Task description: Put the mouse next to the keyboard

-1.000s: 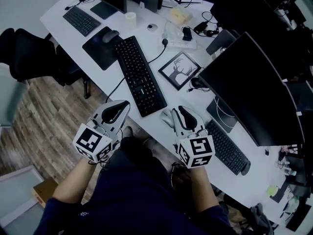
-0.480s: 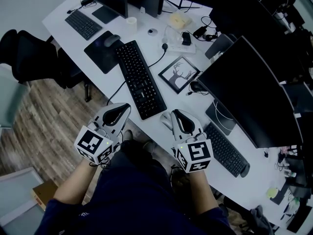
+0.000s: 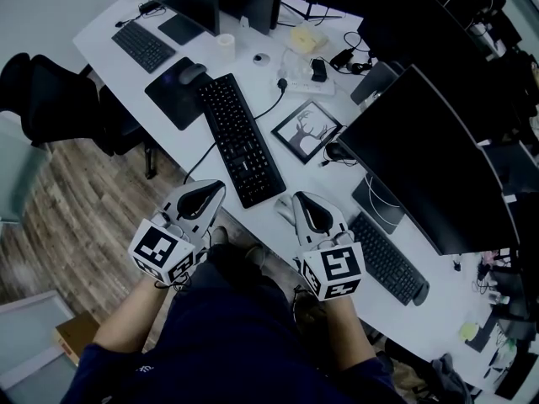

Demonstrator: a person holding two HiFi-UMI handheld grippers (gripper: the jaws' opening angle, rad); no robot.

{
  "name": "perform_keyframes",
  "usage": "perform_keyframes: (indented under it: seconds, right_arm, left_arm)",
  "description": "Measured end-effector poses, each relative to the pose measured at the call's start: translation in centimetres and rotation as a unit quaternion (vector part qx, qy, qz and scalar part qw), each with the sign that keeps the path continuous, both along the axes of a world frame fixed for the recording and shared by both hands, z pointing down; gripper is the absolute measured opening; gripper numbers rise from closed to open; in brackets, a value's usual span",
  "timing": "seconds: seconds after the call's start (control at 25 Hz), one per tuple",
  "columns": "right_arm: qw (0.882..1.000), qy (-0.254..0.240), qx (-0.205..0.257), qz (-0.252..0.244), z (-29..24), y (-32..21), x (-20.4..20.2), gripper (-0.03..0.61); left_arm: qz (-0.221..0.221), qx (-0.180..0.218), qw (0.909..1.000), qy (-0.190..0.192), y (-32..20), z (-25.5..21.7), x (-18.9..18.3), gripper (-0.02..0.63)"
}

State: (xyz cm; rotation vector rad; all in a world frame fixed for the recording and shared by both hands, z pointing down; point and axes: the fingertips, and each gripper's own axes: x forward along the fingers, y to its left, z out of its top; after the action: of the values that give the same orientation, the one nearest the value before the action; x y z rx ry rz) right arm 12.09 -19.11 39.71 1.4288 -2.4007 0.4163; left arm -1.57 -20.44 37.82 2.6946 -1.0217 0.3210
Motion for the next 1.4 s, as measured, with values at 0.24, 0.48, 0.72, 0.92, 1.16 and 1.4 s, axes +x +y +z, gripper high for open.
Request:
perform_keyframes:
  seconds: [0.24, 0.48, 0.72, 0.92, 1.16, 1.4]
  right_arm:
    - [1.0, -0.005, 0.003, 0.005, -0.4, -0.1, 0.2, 0.003]
    - [1.0, -0.015, 0.001, 0.014, -0.5, -0.4, 0.6, 0.003]
    - [1.0, -0.023, -0.006, 0.013, -0.4, -0.7, 0.7, 0.002]
    - [0.999, -0.031, -0.012, 0.016, 0.2, -0.8, 1.0, 0.002]
    - [0.999, -0.04, -0.014, 0.019, 0.3, -1.0, 1.3, 0.002]
    - [0.999, -0.041, -0.014, 0.021, 0.3, -1.3, 1.7, 0.002]
  left_arm:
    - [0.003, 0.001, 1.0, 0.002, 0.0, -0.3, 0.3, 0.037]
    - [0.002, 0.002, 1.0, 0.0, -0.2, -0.4, 0.3, 0.038]
    - [0.003, 0.001, 1.0, -0.001, -0.4, -0.5, 0.4, 0.038]
    - [0.006, -0.001, 1.0, 0.0, -0.5, -0.2, 0.8, 0.038]
    - [0.008, -0.002, 1.0, -0.003, -0.7, 0.0, 1.1, 0.038]
    - [0.01, -0.003, 0.9999, -0.004, -1.0, 0.0, 1.5, 0.038]
